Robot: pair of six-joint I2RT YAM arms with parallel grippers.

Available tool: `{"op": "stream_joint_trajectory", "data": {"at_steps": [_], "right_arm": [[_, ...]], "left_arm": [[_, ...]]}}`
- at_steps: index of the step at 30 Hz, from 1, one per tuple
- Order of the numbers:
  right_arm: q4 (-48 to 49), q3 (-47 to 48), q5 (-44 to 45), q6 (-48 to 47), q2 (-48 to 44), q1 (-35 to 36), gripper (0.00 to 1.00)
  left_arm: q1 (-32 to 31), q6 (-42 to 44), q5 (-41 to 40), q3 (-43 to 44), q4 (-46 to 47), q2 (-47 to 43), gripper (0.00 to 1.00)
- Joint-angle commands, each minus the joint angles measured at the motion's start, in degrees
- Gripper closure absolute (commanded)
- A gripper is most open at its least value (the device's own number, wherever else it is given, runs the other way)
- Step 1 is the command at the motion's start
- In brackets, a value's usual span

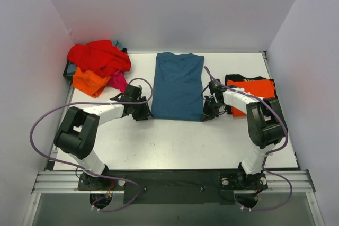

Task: Fold and stack the t-shirts
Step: Grab one side of the 2/3 rectangular tshirt with both arms, then fold the long partially folded tshirt into a neat square

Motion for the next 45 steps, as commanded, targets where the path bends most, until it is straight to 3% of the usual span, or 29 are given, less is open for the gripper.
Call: {"op": "stream_joint_trajectory", "data": {"at_steps": [1,5,11,13,15,19,27,33,36,41,45], "right_arm": [[-0.16,-0.56,1.26,-1.20,0.73,0.06,1.00],[-0.16,-0.55,1.26,-1.11,0.29,0.41,1.00],[-0.16,-0.55,1.00,-1.03,0.11,0.50,1.00],[-0.16,-0.55,0.91,-0.85,-0.33,0.59,1.00],[-0.25,-0.47,0.65,-0.68,-1.11,0.50,1.00],[-1.21,-1.52,0.03,-0.85,-4.80,0.50,1.00],[-8.68,-5.91,-0.32,-3.31,-18.68,0.41,1.00],[-15.01,-8.73,-1.47,-3.75,-30.90,-0.20,1.00],[-16.50,-5.76,-2.34,-3.93,-34.25,-3.35,1.00],[-17.04,3.30,-3.66,-4.63,-30.05,-6.79,1.00],[-16.77,13.04,-4.37,-3.75,-19.61,-7.85,1.00]], "left_arm": [[0.37,1.03,1.64,2.80,1.02,1.80,0.55],[0.37,0.51,2.70,2.89,2.16,3.39,0.55],[0.37,0.59,1.65,3.94,1.64,5.32,0.71],[0.37,0.51,1.82,3.68,2.16,5.76,0.81],[0.37,0.33,3.31,3.51,3.22,6.03,1.00],[-1.65,0.68,1.57,2.19,3.05,0.87,1.00],[-6.83,2.09,-0.64,0.26,-8.90,-11.62,1.00],[-10.18,-0.99,2.69,-5.11,-12.86,-22.70,1.00],[-9.74,-3.18,6.39,-2.67,-13.47,-27.71,1.00],[-7.47,-1.26,5.34,8.75,-15.68,-24.13,1.00],[-1.67,-1.25,6.05,13.95,-11.56,-17.54,1.00]]}}
